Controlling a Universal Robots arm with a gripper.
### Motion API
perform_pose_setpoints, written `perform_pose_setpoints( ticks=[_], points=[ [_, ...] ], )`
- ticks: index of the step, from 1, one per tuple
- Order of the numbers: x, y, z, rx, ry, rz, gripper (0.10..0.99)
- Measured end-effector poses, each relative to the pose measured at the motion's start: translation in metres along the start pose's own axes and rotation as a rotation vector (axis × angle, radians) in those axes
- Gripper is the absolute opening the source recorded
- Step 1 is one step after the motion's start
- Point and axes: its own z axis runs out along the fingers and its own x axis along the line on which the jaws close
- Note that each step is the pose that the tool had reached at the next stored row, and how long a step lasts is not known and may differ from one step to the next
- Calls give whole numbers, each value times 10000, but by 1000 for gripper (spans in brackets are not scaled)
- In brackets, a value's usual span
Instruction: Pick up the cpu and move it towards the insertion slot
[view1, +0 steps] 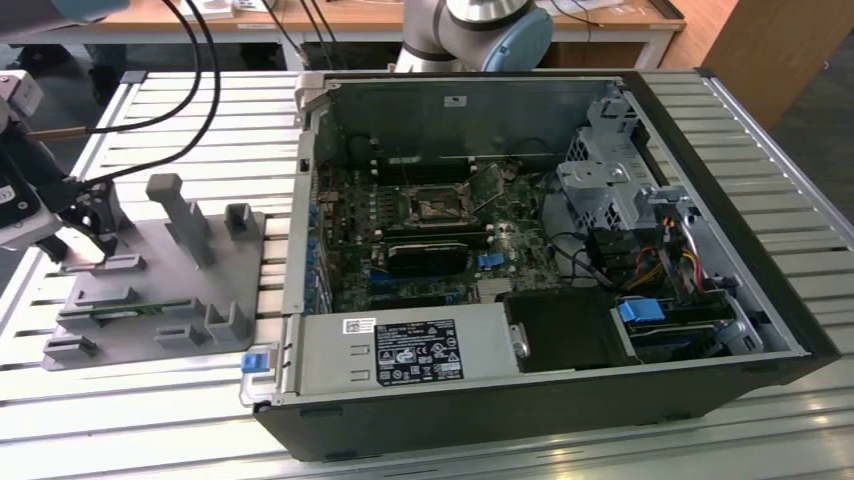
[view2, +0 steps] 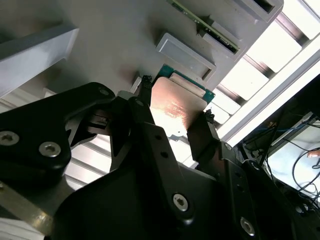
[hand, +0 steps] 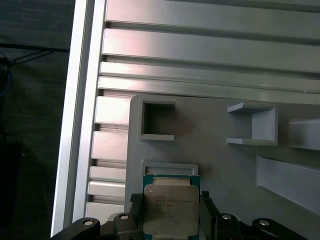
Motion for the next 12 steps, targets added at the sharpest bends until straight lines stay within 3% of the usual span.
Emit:
perform_pose_setpoints(
  ticks=[12],
  points=[
    [-1, 12, -69, -1, 0, -1, 537]
  ],
)
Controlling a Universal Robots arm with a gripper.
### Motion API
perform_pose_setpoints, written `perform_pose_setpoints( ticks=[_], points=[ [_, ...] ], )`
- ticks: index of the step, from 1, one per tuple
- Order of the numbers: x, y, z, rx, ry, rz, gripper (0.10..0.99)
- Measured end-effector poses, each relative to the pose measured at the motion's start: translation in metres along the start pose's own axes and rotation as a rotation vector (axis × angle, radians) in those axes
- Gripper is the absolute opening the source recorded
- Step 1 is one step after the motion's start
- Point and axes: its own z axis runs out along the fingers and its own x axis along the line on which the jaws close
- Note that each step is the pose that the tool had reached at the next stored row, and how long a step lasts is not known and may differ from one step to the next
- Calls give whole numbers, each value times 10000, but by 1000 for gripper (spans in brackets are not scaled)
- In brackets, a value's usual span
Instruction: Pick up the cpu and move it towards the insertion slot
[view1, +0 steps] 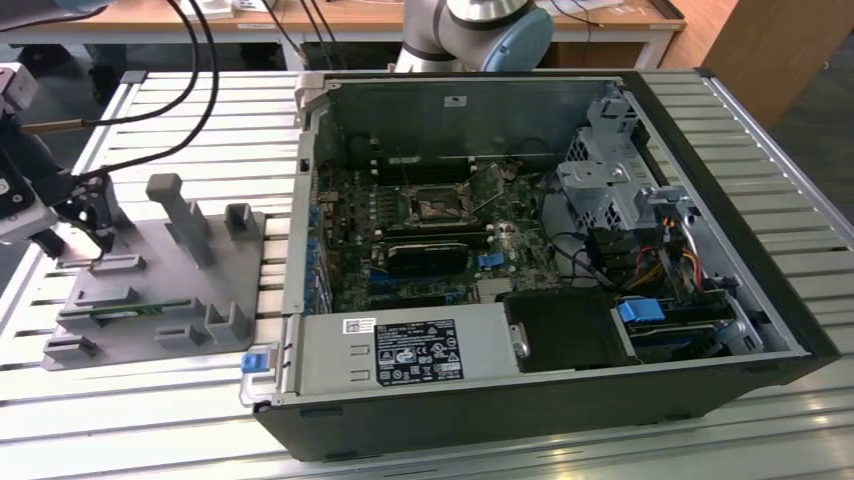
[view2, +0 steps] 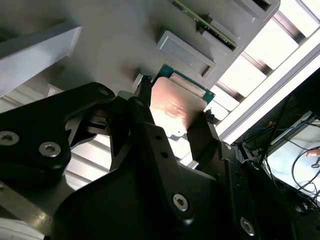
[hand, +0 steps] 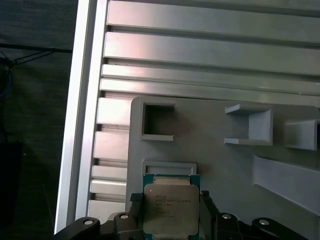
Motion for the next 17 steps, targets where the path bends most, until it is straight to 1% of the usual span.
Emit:
perform_pose_setpoints(
  ticks=[17],
  points=[
    [-1, 25, -163, 0, 0, 1, 537]
  ],
)
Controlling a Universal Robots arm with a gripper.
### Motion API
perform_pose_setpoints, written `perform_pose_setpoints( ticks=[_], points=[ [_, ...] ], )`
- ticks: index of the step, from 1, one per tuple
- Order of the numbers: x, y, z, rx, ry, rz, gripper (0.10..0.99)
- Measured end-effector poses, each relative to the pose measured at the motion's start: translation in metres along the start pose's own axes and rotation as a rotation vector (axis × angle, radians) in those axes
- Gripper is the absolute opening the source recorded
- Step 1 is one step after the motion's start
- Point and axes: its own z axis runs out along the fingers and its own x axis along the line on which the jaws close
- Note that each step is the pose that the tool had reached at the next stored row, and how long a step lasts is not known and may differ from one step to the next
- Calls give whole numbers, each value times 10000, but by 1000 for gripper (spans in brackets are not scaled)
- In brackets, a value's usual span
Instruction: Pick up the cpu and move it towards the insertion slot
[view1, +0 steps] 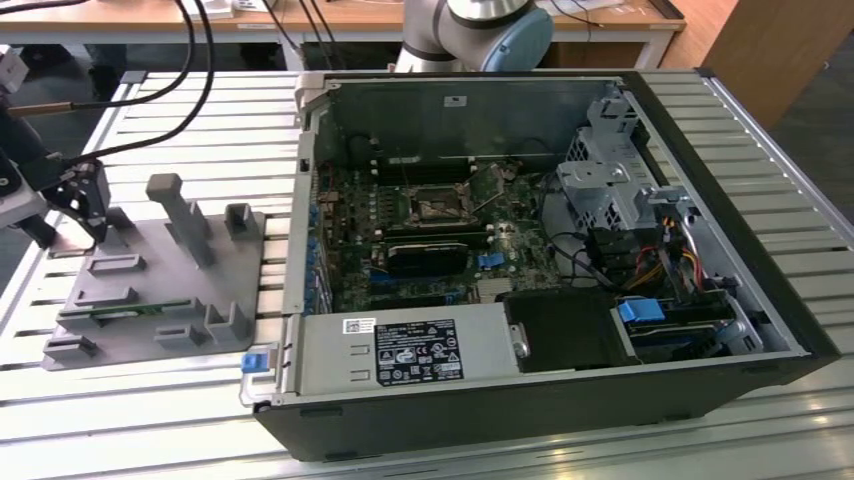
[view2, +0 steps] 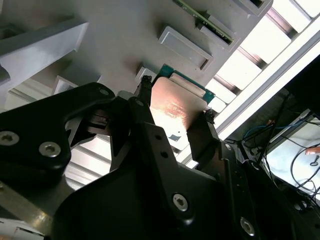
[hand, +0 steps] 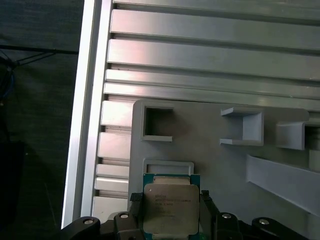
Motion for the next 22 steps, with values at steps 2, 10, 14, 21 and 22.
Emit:
perform_pose_setpoints(
  ticks=[2, 10, 14, 21, 22],
  points=[
    [0, 2, -16, 0, 0, 0, 537],
    [0, 12, -84, 0, -1, 0, 537],
    [-1, 16, -114, 0, -1, 1, 537],
    [-1, 26, -174, 0, 0, 1, 537],
    [-1, 27, -182, -1, -1, 0, 537]
  ],
)
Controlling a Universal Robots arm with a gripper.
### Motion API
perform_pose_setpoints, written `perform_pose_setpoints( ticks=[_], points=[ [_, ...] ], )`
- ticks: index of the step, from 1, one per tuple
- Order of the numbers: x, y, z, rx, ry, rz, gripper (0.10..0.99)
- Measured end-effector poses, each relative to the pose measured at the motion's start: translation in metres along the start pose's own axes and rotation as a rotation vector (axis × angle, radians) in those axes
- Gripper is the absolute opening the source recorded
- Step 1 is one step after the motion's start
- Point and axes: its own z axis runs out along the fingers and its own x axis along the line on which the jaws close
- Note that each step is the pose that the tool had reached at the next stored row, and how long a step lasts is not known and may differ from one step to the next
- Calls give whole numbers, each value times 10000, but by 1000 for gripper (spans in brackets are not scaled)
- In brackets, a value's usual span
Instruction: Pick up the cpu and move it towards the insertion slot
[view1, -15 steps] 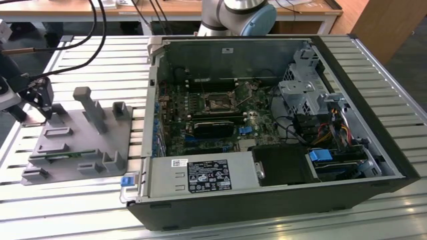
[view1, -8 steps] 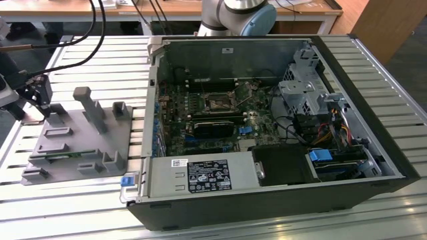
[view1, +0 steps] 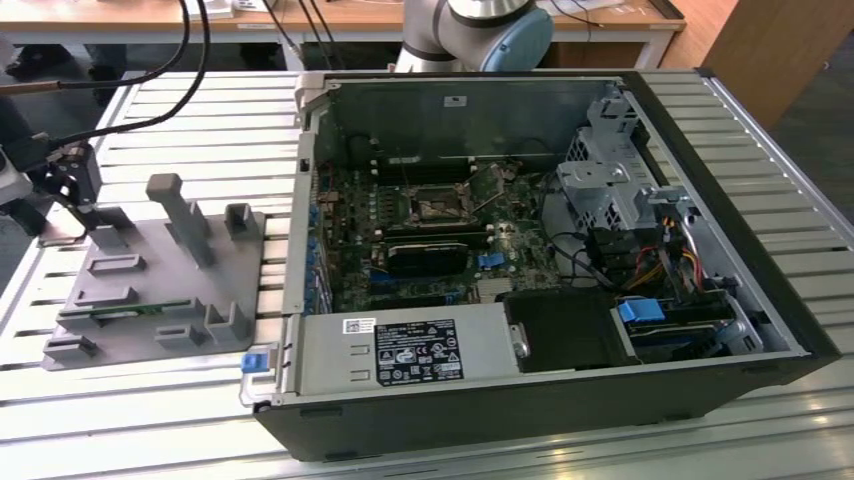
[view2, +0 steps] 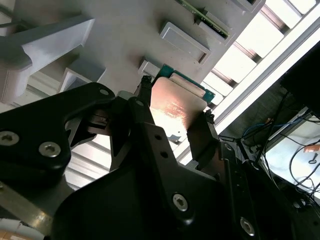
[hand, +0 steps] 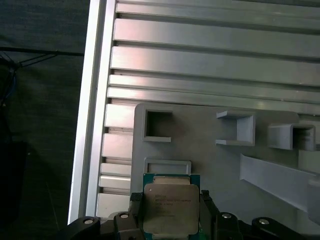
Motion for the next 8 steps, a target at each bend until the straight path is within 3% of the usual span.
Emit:
perform_pose_setpoints(
  ticks=[8],
  points=[
    [0, 10, -59, 0, 0, 1, 537]
  ],
)
